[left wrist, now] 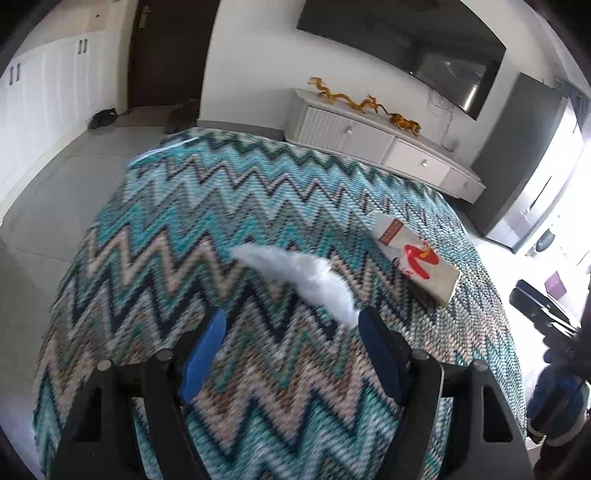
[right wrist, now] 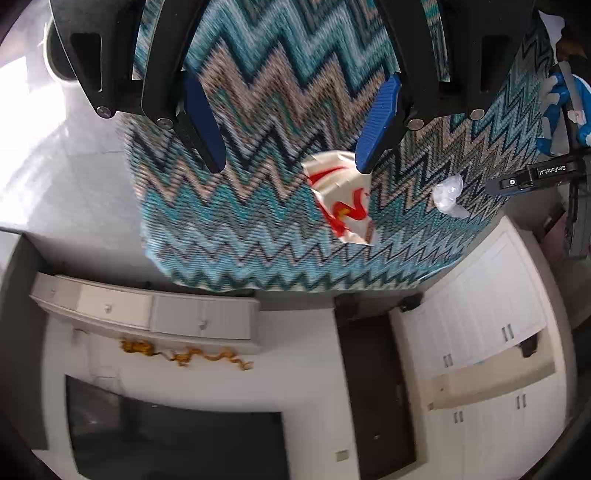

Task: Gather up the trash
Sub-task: 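Grasp the clear plastic wrapper with the left tool while the right grasps the red-and-white paper bag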

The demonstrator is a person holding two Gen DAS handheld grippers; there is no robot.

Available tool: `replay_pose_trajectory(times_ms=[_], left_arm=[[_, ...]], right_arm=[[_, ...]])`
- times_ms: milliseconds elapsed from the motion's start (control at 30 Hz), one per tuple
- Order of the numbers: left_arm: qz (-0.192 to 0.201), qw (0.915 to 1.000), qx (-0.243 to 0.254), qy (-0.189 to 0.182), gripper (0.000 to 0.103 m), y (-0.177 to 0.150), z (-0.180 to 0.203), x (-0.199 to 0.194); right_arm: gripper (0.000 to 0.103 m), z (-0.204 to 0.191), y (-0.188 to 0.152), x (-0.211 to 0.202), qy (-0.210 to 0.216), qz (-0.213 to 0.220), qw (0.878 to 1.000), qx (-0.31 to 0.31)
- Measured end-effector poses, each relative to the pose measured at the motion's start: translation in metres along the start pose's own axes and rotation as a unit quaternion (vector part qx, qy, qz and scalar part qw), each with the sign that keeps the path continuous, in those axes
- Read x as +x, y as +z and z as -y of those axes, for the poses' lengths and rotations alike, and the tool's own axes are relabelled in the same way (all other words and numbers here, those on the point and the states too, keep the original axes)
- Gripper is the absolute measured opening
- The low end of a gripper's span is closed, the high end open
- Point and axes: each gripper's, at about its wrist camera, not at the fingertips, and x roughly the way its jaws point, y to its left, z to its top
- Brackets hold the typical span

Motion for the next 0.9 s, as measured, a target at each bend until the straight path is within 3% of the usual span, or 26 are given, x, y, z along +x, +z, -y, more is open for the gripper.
replay_pose_trajectory(times_ms=[400, 800, 900], left_arm=[[-0.034, 0.9982, 0.04, 0.03, 0.072, 0.023, 0.022, 0.063], [-0.017, 0.9985, 0.043, 0.03, 0.048, 0.017, 0.017, 0.078], [-0.011, 0.9987, 0.042, 0.028, 0.047, 0.013, 0.013, 0.074]], right_arm=[[0.072, -0.027, 0.024, 0.09, 0.053, -0.041, 0.997, -0.038], [0.071, -0.029, 0.027, 0.128, 0.072, -0.075, 0.994, -0.04], [0.062, -0.029, 0.026, 0.135, 0.073, -0.087, 0.993, -0.042]])
